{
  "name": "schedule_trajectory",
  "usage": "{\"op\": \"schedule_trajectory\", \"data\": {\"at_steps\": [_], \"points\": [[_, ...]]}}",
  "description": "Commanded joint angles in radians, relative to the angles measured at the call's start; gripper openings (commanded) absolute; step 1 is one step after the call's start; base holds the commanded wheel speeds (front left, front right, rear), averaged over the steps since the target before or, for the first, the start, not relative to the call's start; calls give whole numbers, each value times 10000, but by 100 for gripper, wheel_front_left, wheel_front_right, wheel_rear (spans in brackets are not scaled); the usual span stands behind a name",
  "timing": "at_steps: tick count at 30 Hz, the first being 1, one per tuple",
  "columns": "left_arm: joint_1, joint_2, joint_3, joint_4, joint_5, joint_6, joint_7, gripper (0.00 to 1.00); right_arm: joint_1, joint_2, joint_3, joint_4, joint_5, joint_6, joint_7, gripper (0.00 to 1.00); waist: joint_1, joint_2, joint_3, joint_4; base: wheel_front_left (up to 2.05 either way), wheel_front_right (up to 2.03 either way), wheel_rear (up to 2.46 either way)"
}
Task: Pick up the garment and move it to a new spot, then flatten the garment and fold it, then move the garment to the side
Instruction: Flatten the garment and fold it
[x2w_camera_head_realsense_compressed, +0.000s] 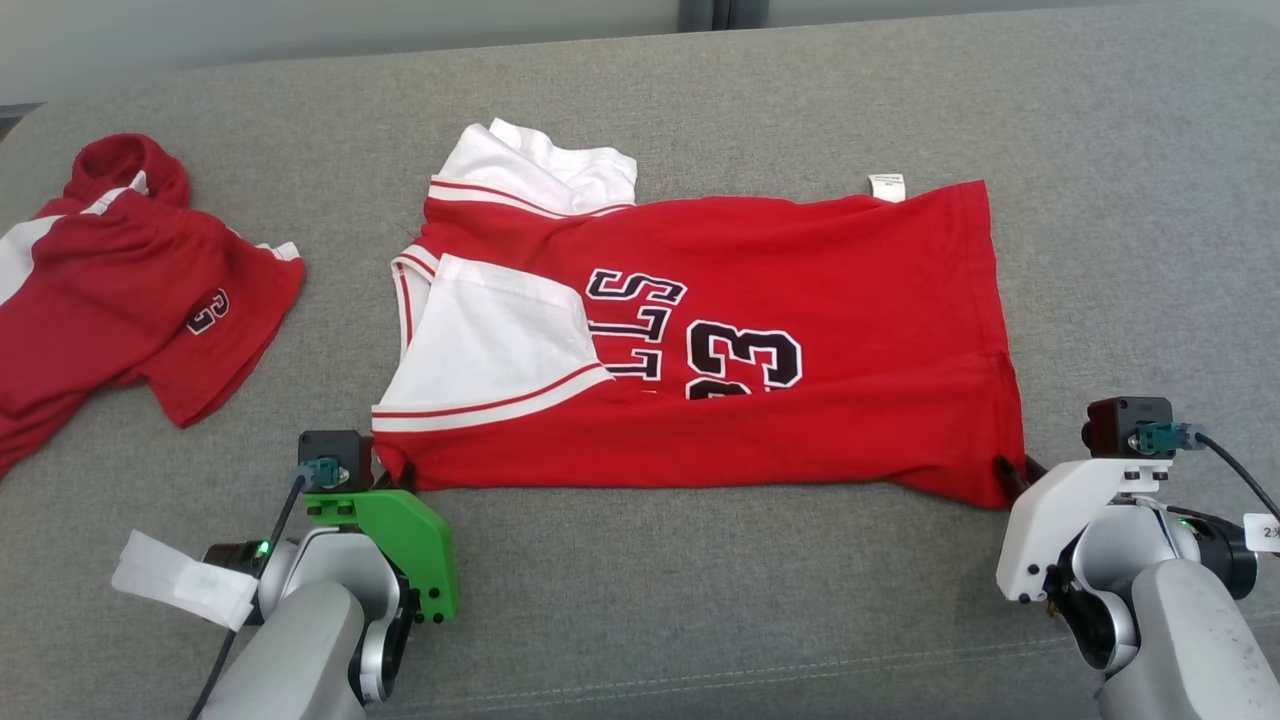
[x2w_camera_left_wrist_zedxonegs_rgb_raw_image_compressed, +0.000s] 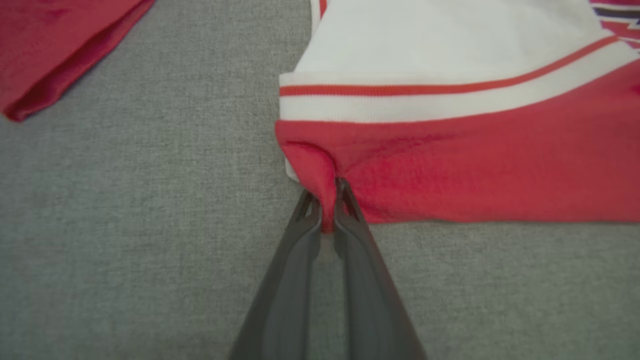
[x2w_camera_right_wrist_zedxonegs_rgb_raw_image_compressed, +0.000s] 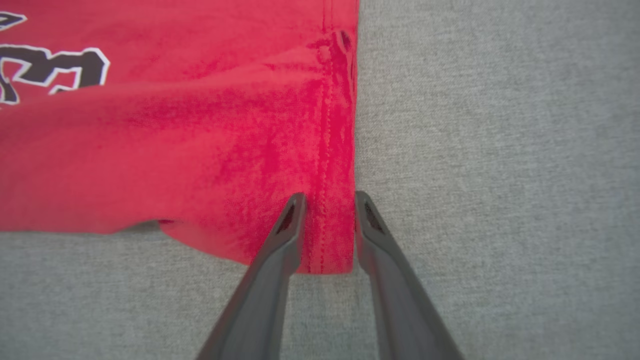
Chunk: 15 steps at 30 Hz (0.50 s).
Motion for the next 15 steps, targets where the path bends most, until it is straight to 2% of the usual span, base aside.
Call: {"op": "schedule_trajectory", "data": {"at_steps": [1,15], "points": [[-46,11,-11,143,-74,-24,11,0,70,0,28,22,74,-3,33,0,0,0,0,6,0,0,0],[483,133,174,-57,-307,173,-402,0,626,-222,-10,-269,311,-5,18,0,0,0,-399,77,0,0,0]]}}
